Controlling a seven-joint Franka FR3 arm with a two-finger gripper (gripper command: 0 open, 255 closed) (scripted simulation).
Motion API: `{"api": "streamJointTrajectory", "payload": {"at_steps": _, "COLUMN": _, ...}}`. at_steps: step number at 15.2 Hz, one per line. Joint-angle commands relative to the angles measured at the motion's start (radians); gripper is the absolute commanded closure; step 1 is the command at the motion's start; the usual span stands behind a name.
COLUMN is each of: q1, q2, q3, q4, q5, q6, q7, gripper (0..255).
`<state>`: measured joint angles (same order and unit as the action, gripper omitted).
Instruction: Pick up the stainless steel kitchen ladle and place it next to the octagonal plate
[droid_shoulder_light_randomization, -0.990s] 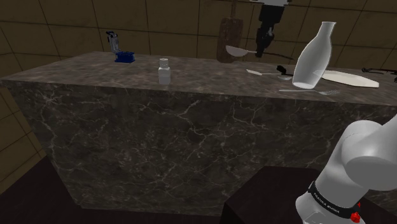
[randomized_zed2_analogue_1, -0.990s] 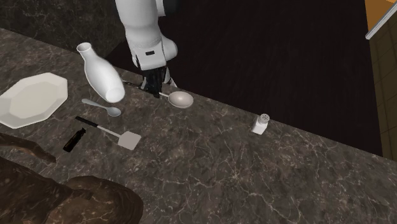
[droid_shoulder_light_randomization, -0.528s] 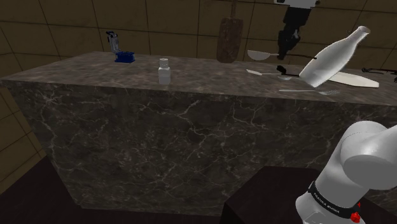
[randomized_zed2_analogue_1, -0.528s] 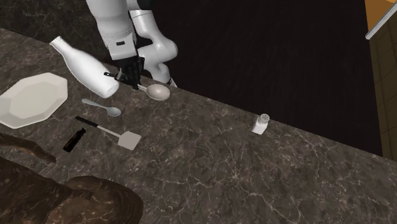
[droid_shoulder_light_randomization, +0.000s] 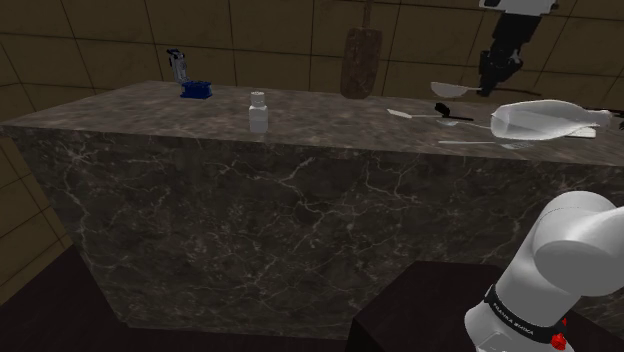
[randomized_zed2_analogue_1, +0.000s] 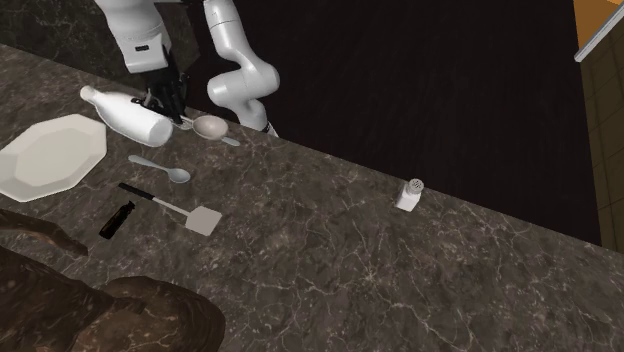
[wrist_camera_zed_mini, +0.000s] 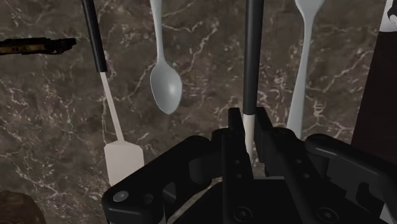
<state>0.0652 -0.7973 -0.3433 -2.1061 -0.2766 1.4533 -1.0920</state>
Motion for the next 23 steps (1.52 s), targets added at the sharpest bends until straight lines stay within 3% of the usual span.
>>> {"api": "streamJointTrajectory", "payload": {"at_steps": 1, "q1": -0.014, "q2": -0.029, "q3": -0.031, "q4": -0.005, "q5": -0.026, "q6": -0.016, "q7": -0.043, "gripper": 255}}
{"api": "streamJointTrajectory", "payload": {"at_steps": 13, "q1": -0.081, "q2": -0.139, "q3": -0.228, "q4": 0.06, "q5": -0.195, "q6": -0.111, "q7": -0.308, "gripper": 255}}
{"api": "streamJointTrajectory", "payload": {"at_steps": 23, "q1": -0.073, "q2": -0.138, "q3": -0.423, "q4": 0.23, "q5": -0.333, "q6": -0.162, "q7": -0.551, "gripper": 255}}
